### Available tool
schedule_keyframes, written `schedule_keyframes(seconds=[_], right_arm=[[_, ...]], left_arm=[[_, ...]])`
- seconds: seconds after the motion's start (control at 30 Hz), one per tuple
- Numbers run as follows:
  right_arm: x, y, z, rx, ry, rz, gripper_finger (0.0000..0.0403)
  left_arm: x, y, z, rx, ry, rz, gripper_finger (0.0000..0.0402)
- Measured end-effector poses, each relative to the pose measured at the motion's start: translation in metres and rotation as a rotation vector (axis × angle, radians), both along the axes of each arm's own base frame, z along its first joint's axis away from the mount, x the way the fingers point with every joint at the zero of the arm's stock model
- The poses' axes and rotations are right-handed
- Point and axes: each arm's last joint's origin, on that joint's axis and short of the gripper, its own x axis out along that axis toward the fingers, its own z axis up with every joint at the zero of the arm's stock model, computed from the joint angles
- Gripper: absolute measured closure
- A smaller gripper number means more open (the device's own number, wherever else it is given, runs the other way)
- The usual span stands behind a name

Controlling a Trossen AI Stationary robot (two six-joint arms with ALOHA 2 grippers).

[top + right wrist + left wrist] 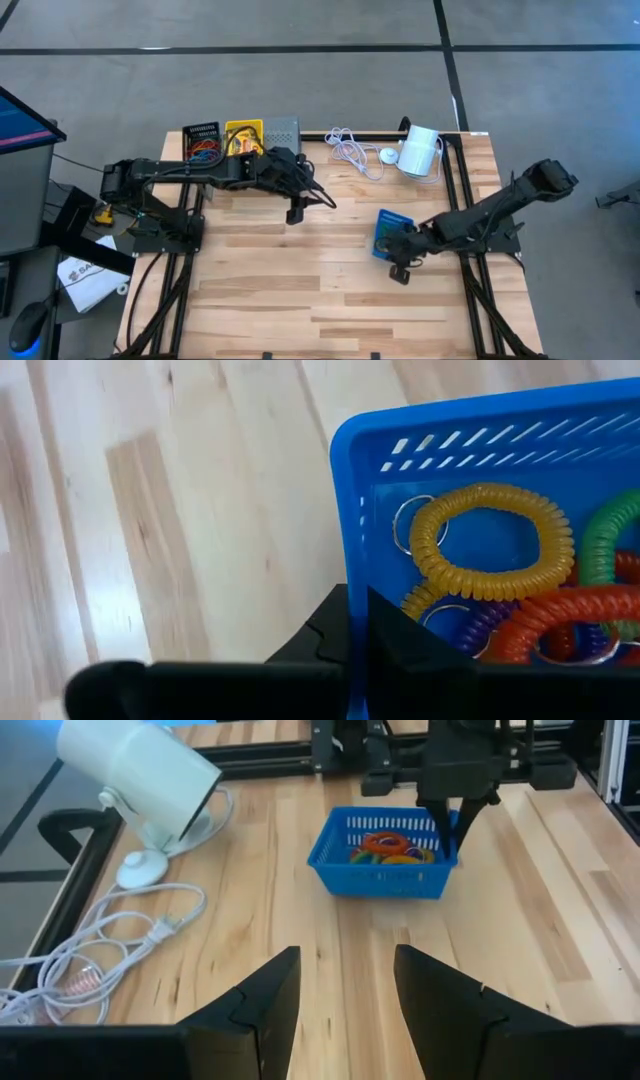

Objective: Pick & Place Office Desk Supplies
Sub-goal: Put the blue bin on the shelf

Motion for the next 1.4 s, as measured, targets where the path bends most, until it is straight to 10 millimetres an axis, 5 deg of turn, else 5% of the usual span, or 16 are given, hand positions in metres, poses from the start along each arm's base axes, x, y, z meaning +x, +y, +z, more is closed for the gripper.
schedule_keyframes(seconds=[0.4, 0.83, 1.4], right_arm=[[0.024, -0.009, 0.006, -0.004, -0.066, 0.037, 0.0402], [0.115, 0.008, 0.021, -0.133, 0.030, 0.265, 0.0403], [0.201, 0.013, 0.000, -0.137, 0.056, 0.436, 0.0403]], left_arm=[[-0.001, 0.000, -0.002, -0.003, 0.025, 0.000, 0.0243], [-0.014, -0.003, 0.000, -0.017, 0.105, -0.001, 0.0243], [-0.051, -0.014, 0.021, -0.067, 0.144, 0.011, 0.0243]])
